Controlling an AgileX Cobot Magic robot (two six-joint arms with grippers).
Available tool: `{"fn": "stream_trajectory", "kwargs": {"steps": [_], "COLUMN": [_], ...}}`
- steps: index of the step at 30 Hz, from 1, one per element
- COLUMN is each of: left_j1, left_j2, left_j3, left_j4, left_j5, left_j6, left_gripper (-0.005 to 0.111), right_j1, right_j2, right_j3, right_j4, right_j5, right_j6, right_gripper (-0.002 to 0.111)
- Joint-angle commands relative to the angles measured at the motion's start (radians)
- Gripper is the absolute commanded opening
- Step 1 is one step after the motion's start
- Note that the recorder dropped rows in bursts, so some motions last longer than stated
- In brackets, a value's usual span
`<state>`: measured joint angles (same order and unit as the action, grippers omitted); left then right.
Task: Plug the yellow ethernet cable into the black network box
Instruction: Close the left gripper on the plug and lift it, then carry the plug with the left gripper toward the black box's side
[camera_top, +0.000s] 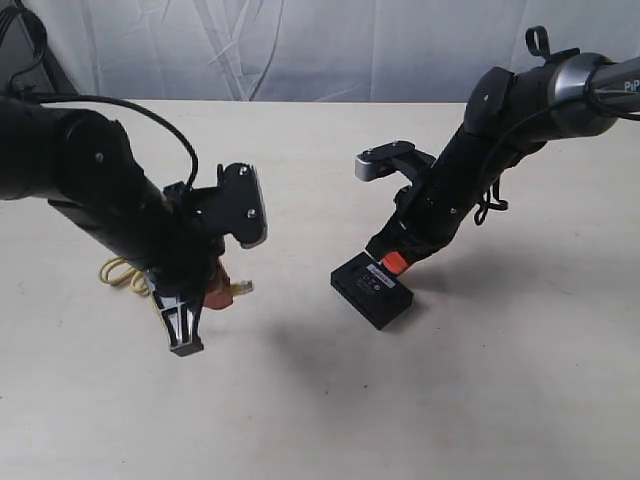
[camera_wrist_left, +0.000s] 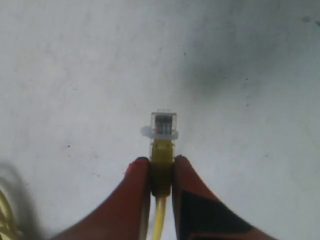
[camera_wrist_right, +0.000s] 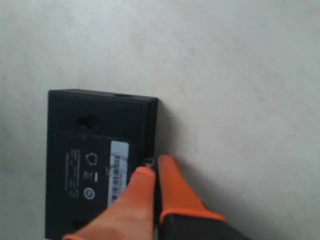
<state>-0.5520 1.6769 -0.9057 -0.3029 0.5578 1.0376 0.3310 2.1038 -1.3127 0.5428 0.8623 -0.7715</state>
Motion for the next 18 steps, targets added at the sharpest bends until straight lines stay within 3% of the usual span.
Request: {"fn": "stream_trajectory", "kwargs": {"steps": [1, 7, 12, 18], "left_j1": [-0.059, -0.151, -0.178, -0.178], "left_j2": [-0.021, -0.019, 0.009, 0.055], "left_j3": [0.026, 0.050, 0.058, 0.058], "left_j4": [-0.019, 0.056, 0.160, 0.117], "left_j5": [-0.021, -0.041, -0.063, -0.115], "left_j6": [-0.161, -0.379, -0.596, -0.616], "left_gripper": [0.000, 0.000, 0.000, 0.000], "right_j1": [-0.005, -0.005, -0.005, -0.005], "right_j2": [0.000, -0.002, -0.002, -0.002], "right_j3": [0.002, 0.002, 0.002, 0.002], "right_j4": [-0.014, -0.018, -0.021, -0.019], "right_j5": [0.010, 0.010, 0.035, 0.046], "right_j6": [0.026, 0.065, 0.075, 0.115], "right_gripper": [-0.001, -0.001, -0.001, -0.001]}}
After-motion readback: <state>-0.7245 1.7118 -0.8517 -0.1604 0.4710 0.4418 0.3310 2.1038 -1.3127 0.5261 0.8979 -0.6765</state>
